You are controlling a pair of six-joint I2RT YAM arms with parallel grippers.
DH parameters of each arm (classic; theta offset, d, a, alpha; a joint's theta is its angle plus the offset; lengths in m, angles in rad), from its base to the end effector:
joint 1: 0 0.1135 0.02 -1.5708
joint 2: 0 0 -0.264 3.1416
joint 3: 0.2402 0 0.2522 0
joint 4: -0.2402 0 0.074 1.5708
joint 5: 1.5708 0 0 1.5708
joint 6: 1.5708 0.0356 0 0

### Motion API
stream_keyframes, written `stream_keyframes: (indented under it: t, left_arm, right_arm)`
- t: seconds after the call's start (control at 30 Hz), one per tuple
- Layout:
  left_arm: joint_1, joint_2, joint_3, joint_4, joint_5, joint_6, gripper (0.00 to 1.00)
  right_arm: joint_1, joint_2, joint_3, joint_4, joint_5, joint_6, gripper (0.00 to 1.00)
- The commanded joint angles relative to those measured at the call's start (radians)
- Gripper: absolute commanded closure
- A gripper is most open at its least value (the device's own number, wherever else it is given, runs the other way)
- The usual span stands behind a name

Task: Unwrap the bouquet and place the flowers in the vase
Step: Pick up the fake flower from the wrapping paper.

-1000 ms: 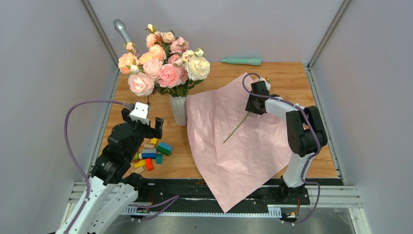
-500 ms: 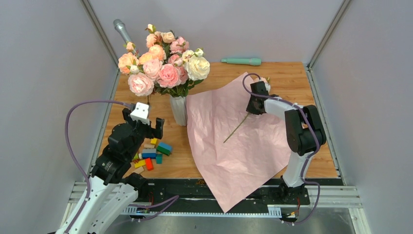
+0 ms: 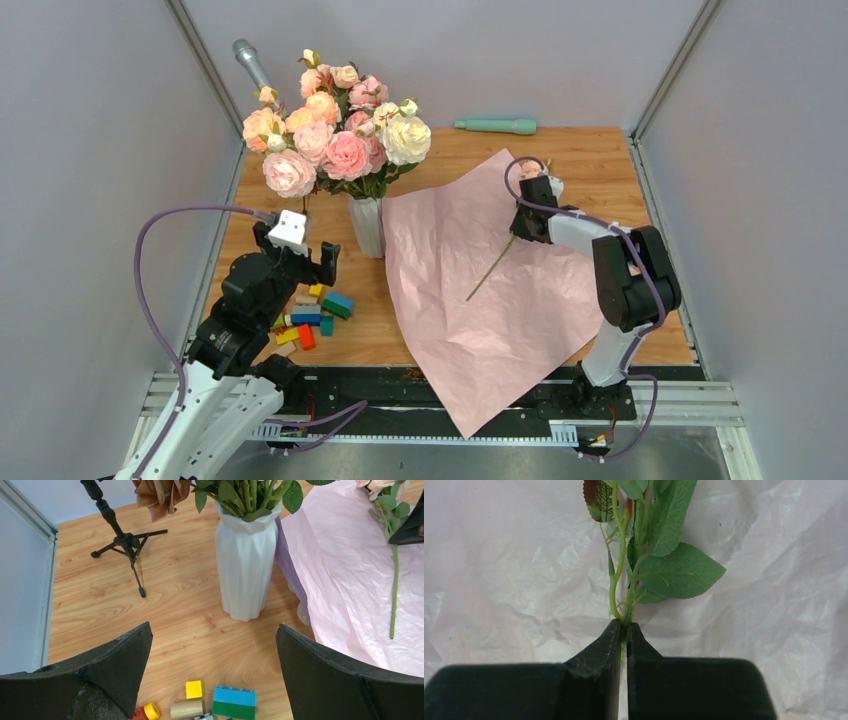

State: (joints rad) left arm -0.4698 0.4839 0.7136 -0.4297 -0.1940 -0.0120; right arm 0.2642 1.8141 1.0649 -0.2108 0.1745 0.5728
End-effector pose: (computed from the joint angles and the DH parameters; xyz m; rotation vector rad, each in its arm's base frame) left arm 0.1083 -0.0473 0.3289 0.2637 1.7506 -0.1775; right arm 0.3553 0.0897 0.1575 0.4547 2.4722 0.1211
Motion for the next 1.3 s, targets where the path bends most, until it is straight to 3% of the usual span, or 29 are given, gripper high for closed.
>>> stream_keyframes:
  t: [0.0,0.27,0.53,0.73,0.93,1.07,1.27]
  left_arm:
    - [0.001,-0.001,0.021,0.029,0.032,-0.022,0.00]
    - [0.000,0.059,0.054,0.011,0.215,-0.075,0.00]
    - [-0.002,0.051,0.070,0.091,0.352,-0.234,0.00]
    - [-0.016,0.036,0.087,0.165,0.414,-0.367,0.01]
    - [-0.102,0.058,0.126,0.229,0.401,-0.453,0.02]
    - [-0.148,0.104,0.173,0.290,0.405,-0.495,0.02]
    - [-0.212,0.190,0.250,0.412,0.428,-0.514,0.02]
  right_arm:
    - [0.002,-0.129,-0.059,0.101,-0.001,-0.017,1.00]
    - [0.003,-0.364,-0.202,0.237,-0.076,-0.108,1.00]
    - [0.004,-0.648,-0.354,0.351,-0.219,-0.177,1.00]
    - [0.018,-0.859,-0.411,0.418,-0.350,-0.184,1.00]
    - [0.099,-1.059,-0.432,0.499,-0.423,-0.183,1.00]
    - [0.152,-1.119,-0.395,0.531,-0.463,-0.192,1.00]
    - [0.315,-1.067,-0.267,0.575,-0.533,-0.235,1.00]
